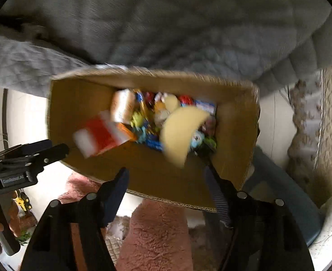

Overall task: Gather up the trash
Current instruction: 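Carry the paper cup and sponge to the box and release both, then grasp white crumpled tissues with left tool while right tool grasps purple toy gun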

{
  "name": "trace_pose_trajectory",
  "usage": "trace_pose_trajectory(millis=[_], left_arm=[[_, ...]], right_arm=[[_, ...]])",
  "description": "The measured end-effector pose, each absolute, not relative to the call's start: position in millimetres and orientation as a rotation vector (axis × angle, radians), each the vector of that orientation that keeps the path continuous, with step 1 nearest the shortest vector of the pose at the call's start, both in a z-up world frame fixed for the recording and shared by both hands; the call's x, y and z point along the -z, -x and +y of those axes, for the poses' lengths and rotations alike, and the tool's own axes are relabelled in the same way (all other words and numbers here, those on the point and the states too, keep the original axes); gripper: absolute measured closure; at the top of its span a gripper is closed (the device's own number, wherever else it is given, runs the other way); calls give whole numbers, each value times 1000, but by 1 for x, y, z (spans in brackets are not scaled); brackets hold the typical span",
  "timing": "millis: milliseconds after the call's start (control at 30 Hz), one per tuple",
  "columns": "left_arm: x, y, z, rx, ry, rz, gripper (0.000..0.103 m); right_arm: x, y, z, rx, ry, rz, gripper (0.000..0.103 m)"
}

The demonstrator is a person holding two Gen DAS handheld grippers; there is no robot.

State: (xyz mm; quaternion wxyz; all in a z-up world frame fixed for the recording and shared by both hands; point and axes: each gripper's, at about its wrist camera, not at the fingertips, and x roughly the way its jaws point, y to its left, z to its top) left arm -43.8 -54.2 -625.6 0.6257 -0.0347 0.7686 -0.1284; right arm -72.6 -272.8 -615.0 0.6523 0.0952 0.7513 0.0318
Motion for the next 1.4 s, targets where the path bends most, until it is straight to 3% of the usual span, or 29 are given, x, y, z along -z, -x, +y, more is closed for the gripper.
trace_pose_trajectory(millis=[300,367,400,633,733,833,1000,1200,1400], left_arm=[[575,53,-47,268,11,1727,26],[548,56,-46,273,-10,1698,26],[525,57,-45,278,-25,1671,26],[367,50,-34,427,-30,1439,26],[297,30,-22,462,-25,1295,16],[244,-21,-12,455,-55,1146,14],[213,-154,-24,433,-105,1013,14],[223,-326,-56,447,-105,1000,14],[229,-415,-78,505,-4,1006,14]], right_arm=[[577,80,-276,-60,-205,1688,18],[554,80,-275,-83,-236,1664,8],[541,80,-273,-95,-266,1660,4],[432,78,-257,-269,-443,1533,6],[384,72,-251,-327,-501,1445,5],[342,58,-241,-340,-539,1350,5],[293,25,-221,-289,-572,1238,5],[270,-3,-200,-138,-614,1182,5],[268,-3,-191,22,-686,1177,5]])
